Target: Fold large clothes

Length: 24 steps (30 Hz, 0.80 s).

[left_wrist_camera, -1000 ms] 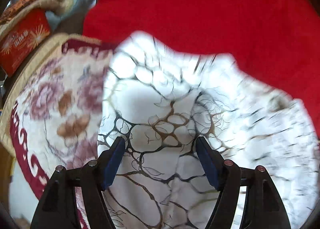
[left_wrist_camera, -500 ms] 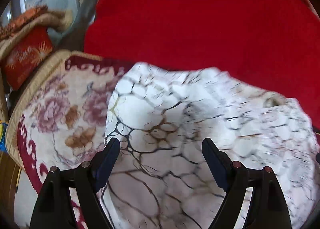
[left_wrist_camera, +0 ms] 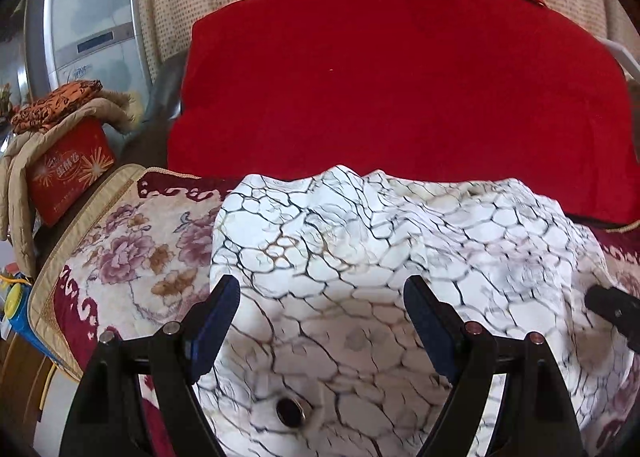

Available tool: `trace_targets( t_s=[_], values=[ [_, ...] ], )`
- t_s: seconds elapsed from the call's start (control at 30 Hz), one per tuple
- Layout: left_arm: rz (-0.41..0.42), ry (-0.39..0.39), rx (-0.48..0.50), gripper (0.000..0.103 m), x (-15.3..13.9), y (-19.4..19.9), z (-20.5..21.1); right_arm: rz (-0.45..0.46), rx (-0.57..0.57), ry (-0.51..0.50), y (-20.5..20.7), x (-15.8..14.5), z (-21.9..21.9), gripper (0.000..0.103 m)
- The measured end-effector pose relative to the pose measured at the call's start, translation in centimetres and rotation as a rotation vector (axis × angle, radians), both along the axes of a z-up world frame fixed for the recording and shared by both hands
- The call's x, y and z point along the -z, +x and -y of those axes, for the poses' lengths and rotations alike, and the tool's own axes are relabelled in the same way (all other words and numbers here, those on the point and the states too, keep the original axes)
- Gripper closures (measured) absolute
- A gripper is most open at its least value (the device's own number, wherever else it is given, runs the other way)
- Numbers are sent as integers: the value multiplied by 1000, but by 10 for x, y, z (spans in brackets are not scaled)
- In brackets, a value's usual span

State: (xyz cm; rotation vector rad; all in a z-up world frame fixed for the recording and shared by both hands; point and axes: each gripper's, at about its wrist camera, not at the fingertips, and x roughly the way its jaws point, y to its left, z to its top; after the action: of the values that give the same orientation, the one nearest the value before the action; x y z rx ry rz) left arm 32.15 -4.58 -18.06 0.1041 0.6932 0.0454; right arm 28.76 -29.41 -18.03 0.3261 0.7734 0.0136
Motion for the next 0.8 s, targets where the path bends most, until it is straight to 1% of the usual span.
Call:
trace_targets(
  t_s=[0.03, 0.07, 0.17, 0.27, 0.3, 0.37, 0.43, 0.47, 0.5, 0.57, 0.7, 0.77, 0.8],
  values=[
    [0, 6, 9, 18, 2, -2, 3, -1, 8, -7, -3, 1, -1, 30],
    [-1, 8, 18, 18, 4, -3, 5, -1, 16, -9, 0, 7, 2, 30],
    [0, 23, 34, 18, 11, -1, 10, -13, 42, 10, 10, 18, 5, 30],
    [-22, 38, 30, 18, 22, 7, 12, -70, 59, 8, 24, 38, 9, 31],
    [-42, 41, 27, 18, 29, 12, 12, -92, 59, 8, 30, 44, 10, 31],
    [-103, 41, 24, 18, 43, 24, 10, -106, 65, -5, 35, 50, 9, 31],
    [-184, 31, 13, 18, 61, 36, 7, -108, 66, -25, 37, 50, 6, 30],
    [-212, 21, 10, 18, 68, 40, 5, -110, 65, -30, 38, 50, 6, 30],
    [-222, 22, 9, 18, 71, 42, 4, -112, 64, -34, 38, 50, 6, 30],
    [-210, 40, 15, 18, 70, 41, 5, -113, 67, -38, 38, 46, 5, 30],
    [-157, -8, 11, 18, 55, 30, -5, -72, 72, -28, 26, 35, 5, 31],
    [-129, 5, -13, 18, 50, 26, -12, -48, 81, -33, 18, 25, 6, 31],
    [-113, 25, -35, 18, 49, 24, -16, -32, 91, -46, 14, 21, 7, 31]
  ],
)
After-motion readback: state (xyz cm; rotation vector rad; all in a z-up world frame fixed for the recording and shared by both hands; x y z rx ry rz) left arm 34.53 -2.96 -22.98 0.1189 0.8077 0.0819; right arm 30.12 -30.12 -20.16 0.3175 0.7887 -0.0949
